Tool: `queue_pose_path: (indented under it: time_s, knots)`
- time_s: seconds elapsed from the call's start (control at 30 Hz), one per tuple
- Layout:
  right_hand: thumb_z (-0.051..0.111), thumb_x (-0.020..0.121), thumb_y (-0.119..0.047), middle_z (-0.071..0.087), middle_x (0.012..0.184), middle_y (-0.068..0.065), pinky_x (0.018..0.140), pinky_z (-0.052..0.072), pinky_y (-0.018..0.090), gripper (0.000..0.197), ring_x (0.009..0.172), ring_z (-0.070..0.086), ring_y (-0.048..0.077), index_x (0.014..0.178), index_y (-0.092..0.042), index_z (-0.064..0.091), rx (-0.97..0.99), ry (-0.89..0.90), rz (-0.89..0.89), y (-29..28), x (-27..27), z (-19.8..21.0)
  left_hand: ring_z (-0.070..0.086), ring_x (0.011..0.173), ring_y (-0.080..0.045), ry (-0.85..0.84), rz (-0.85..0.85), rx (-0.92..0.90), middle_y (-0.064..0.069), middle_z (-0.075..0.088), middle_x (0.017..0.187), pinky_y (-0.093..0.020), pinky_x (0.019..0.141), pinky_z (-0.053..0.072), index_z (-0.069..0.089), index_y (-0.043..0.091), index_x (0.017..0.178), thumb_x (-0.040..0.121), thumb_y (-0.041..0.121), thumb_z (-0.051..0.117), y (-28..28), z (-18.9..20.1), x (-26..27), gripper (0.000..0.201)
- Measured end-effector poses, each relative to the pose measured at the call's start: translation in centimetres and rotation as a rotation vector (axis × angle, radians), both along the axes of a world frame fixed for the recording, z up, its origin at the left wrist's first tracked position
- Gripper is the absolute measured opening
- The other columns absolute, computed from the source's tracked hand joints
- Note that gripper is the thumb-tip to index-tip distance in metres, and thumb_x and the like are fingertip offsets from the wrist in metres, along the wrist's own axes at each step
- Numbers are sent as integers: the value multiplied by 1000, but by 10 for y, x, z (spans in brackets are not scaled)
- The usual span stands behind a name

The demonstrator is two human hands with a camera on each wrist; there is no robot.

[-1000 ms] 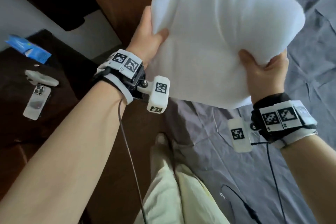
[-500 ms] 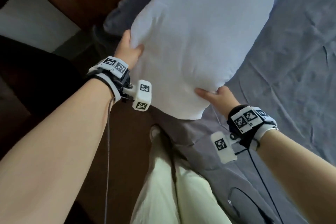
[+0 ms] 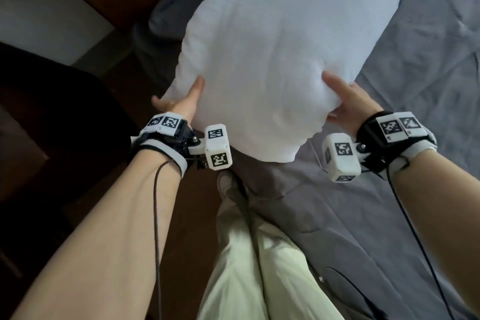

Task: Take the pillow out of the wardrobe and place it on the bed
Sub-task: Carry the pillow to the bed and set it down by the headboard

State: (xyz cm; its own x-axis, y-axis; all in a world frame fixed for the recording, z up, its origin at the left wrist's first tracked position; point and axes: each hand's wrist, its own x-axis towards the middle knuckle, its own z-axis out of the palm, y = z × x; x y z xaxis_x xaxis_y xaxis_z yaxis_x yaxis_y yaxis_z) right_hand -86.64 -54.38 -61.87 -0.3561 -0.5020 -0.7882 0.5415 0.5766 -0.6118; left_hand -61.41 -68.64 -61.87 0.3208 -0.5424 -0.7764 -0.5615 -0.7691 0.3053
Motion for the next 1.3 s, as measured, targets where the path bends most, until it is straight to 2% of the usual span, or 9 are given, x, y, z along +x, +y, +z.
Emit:
queue_pose_path:
  time_s: [0.1, 0.27, 0.37, 0.57, 0.77, 0.97, 1.07, 1.2, 1.3]
  knots:
    - [70, 85, -26, 69, 97, 5, 63, 60, 38, 48, 78, 69, 22, 130, -20, 55, 25, -13, -17, -9, 1, -7, 64, 103, -27, 136, 113, 217, -11, 58, 129, -41, 78, 52, 37, 12, 142, 50, 86, 62, 6, 5, 6, 121]
    - [82, 67, -12, 72, 114, 14, 77, 57, 61, 66, 85, 74, 32, 128, -15, 57, 127, -43, -154, -23, 1, -18, 61, 33, -14, 302, 125, 221, -5, 59, 76, -17, 23, 36, 52, 9, 87, 80, 52, 68, 13, 7, 0, 46]
    - [78, 60, -3, 71, 114, 19, 77, 53, 68, 68, 90, 72, 38, 125, -10, 59, 107, 83, -208, -29, 2, -21, 65, 62, -21, 392, 217, 154, -11, 68, 98, -25, 44, 51, 57, 6, 112, 80, 38, 75, 11, 4, 3, 48]
    - [57, 66, 16, 69, 80, 5, 70, 58, 42, 44, 72, 66, 23, 105, -3, 62, -170, 348, -333, -23, 0, 2, 67, 98, -25, 696, 391, -318, -1, 66, 104, -49, 89, 55, 50, 23, 128, 80, -9, 65, -11, 16, -3, 60]
    - [57, 68, 19, 69, 65, -11, 66, 52, 29, 37, 68, 62, 13, 75, -17, 61, -383, 534, -417, -33, -15, 27, 65, 111, -30, 881, 364, -491, -1, 67, 107, -43, 83, 60, 49, 23, 127, 78, -14, 61, -50, 32, -34, 63]
    - [63, 72, 9, 69, 105, 13, 73, 58, 27, 49, 89, 66, 19, 120, 0, 56, -220, 510, -238, -65, -24, -34, 67, 96, -23, 714, 378, -434, -6, 63, 117, -39, 75, 62, 43, 18, 136, 81, 0, 70, -88, 6, -44, 64]
    - [64, 86, -8, 65, 90, 0, 48, 47, 13, 36, 69, 60, 9, 119, -12, 52, -139, 311, -95, -75, -25, -58, 65, 99, -20, 585, 387, -277, -4, 59, 121, -31, 57, 58, 39, 19, 139, 80, 26, 76, -104, -18, -33, 70]
    - [67, 86, -33, 59, 73, -9, 38, 37, 15, 25, 54, 53, 5, 104, -19, 56, -37, 210, -143, -81, -39, -71, 70, 100, -26, 690, 389, -120, -5, 68, 120, -47, 72, 61, 49, 20, 134, 75, 44, 77, -113, -35, -27, 70]
    - [66, 88, -28, 63, 82, -4, 41, 41, 15, 30, 49, 58, 3, 114, -15, 58, -5, 224, -95, -86, -40, -74, 72, 100, -29, 663, 357, -126, -7, 73, 115, -49, 82, 59, 60, 18, 125, 74, 38, 80, -115, -43, -26, 58]
